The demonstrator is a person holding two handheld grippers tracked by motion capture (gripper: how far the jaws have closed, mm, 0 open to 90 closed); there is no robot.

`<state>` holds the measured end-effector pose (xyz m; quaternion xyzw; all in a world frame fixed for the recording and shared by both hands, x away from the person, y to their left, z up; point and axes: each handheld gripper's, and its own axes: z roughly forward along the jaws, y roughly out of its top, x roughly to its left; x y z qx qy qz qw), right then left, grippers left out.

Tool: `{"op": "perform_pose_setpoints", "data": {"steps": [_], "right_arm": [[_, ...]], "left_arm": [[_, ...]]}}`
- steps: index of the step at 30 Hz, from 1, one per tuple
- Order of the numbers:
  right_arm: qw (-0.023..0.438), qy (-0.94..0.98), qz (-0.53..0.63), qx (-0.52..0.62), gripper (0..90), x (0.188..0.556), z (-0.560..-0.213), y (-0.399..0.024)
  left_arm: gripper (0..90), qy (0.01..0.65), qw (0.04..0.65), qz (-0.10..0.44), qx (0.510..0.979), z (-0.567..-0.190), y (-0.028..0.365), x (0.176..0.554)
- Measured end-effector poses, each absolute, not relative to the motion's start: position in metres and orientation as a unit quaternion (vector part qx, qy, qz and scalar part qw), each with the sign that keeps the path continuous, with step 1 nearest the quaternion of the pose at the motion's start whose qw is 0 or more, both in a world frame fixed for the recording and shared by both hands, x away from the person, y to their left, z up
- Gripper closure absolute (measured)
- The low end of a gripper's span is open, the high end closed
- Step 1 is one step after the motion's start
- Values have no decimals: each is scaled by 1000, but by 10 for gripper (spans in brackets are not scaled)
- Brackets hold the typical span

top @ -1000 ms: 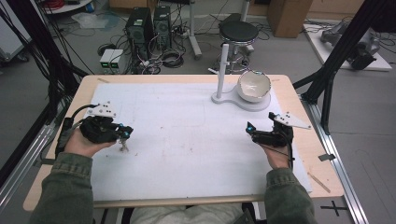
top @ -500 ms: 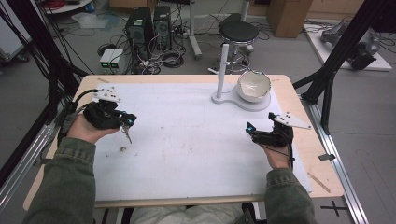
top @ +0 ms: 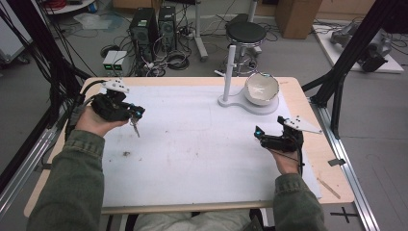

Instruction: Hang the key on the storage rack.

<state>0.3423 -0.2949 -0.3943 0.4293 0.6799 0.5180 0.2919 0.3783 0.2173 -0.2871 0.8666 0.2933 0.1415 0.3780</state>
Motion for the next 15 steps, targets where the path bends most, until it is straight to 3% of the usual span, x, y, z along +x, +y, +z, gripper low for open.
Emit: {"op": "perform_pose_setpoints", "data": {"steps": [15], "right_arm": [[290, 678, 519, 432, 6, 341, -395, -298]], "left_arm": [[827, 284, 388, 155, 863, -261, 190, 398]]}}
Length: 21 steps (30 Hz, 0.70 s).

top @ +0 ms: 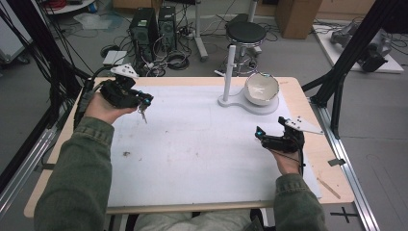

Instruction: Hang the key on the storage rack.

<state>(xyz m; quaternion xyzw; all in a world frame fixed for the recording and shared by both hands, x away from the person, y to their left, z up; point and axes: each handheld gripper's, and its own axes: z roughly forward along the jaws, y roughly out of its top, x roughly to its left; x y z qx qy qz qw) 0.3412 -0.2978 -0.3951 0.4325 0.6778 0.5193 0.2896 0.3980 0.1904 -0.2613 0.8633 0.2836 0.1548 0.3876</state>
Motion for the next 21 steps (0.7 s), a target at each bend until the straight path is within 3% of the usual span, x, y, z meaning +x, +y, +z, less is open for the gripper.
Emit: {"op": "perform_pose_setpoints", "data": {"steps": [21], "right_arm": [[284, 675, 524, 435, 7, 339, -396, -302]], "left_arm": [[827, 268, 384, 149, 871, -259, 134, 429]]}}
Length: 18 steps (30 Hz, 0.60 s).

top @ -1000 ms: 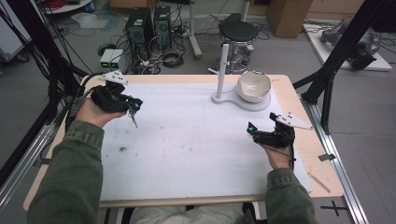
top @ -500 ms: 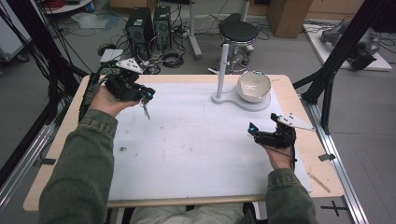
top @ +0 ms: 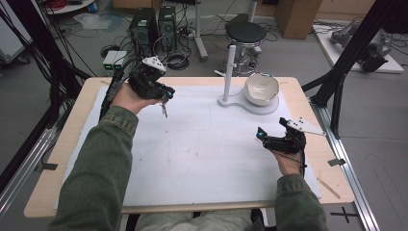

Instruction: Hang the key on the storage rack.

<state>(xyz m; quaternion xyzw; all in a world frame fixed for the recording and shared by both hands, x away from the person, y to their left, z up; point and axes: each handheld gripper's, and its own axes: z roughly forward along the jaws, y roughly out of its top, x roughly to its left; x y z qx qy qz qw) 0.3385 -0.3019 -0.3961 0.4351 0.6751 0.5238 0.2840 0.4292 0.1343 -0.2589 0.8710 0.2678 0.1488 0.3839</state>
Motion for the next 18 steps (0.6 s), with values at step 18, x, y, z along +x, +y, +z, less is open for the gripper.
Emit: {"op": "perform_pose_setpoints", "data": {"steps": [18], "right_arm": [[276, 672, 531, 437, 6, 336, -398, -305]], "left_arm": [[827, 250, 399, 140, 871, -243, 95, 453]]}}
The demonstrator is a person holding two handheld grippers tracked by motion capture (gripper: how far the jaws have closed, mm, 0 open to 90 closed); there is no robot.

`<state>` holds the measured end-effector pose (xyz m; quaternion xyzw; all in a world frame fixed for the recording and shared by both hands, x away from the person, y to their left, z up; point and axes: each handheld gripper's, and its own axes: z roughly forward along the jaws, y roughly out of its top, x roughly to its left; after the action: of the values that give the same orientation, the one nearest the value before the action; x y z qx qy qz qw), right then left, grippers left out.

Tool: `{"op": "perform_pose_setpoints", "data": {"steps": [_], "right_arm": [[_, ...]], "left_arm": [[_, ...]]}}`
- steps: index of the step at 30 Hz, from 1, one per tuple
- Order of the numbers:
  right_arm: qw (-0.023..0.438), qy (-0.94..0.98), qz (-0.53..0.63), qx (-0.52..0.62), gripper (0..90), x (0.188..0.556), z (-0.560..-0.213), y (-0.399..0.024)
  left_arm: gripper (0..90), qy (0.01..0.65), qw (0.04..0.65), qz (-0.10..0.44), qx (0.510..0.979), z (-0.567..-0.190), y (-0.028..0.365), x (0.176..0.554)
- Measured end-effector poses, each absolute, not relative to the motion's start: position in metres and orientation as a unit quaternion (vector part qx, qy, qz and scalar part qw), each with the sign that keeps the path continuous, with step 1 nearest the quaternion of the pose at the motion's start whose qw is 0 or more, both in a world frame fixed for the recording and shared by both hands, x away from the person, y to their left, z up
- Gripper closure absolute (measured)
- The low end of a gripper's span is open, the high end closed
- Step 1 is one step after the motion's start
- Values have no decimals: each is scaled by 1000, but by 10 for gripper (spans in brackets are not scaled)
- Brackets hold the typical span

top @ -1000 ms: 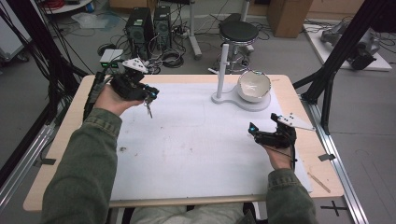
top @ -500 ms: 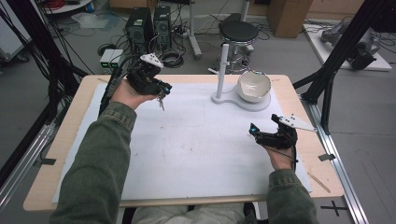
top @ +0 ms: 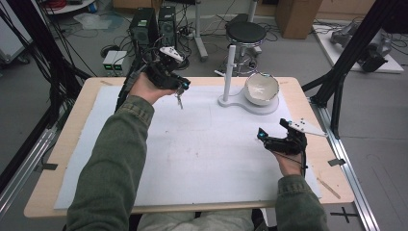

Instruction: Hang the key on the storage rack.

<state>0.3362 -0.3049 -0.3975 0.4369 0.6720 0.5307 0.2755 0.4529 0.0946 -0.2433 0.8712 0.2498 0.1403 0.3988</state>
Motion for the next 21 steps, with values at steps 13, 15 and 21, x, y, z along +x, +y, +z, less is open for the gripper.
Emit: {"op": "perform_pose_setpoints", "data": {"steps": [13, 15, 21], "right_arm": [[275, 670, 530, 440, 6, 335, -398, -308], [274, 669, 530, 442, 6, 334, -398, -308], [275, 669, 530, 442, 6, 333, -398, -308]], "left_arm": [[827, 246, 401, 136, 872, -231, 71, 475], [827, 248, 402, 137, 871, -229, 67, 477], [828, 248, 404, 132, 870, -226, 56, 487]]}}
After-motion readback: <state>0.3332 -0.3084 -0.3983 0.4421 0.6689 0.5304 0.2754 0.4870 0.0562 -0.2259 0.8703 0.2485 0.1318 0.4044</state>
